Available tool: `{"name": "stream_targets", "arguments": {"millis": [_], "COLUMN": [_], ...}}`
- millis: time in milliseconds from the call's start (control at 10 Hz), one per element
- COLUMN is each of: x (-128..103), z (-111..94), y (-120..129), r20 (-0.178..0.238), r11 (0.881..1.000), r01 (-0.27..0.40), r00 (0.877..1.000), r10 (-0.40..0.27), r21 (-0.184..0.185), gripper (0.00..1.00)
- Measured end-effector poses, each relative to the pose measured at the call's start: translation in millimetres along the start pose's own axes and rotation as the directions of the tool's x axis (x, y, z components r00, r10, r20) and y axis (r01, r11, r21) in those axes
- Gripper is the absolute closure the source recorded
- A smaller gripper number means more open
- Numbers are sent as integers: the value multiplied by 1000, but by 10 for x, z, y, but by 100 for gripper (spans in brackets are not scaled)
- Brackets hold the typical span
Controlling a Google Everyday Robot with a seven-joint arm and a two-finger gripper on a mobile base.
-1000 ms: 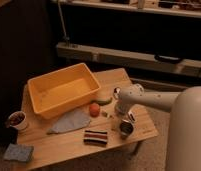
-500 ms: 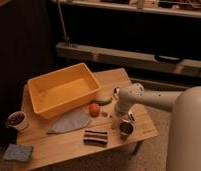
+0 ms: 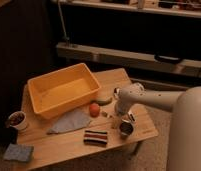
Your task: Place fork in tray
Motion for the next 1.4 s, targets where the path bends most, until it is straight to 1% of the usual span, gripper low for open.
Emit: {"name": "stream_targets", "arguments": {"millis": [100,200,400,500,600,700,800,1000,1100,1300,1400], "x": [32,142,398,614,757,814,854,807,702,376,255], "z": [-20,-120,-362,-566,-722,-798,-831,-840,-833,-805,-809], "y": [-7,-60,-104,-132,-143,-146,-144,-164,-191,-272,-286], "r20": [-6,-22,-39,-47,-50,-48,-45,-34,-26,-2,8], "r11": [1000,999,997,994,993,992,992,991,991,990,991], "r01": [-2,-21,-46,-57,-65,-68,-69,-63,-59,-49,-40], "r00": [1000,1000,998,997,996,996,996,997,998,999,999], "r10": [2,22,48,62,71,73,74,67,63,50,39], "r21": [5,26,61,88,101,107,109,116,121,129,131], "gripper": [20,20,20,20,20,20,20,20,20,20,20]}}
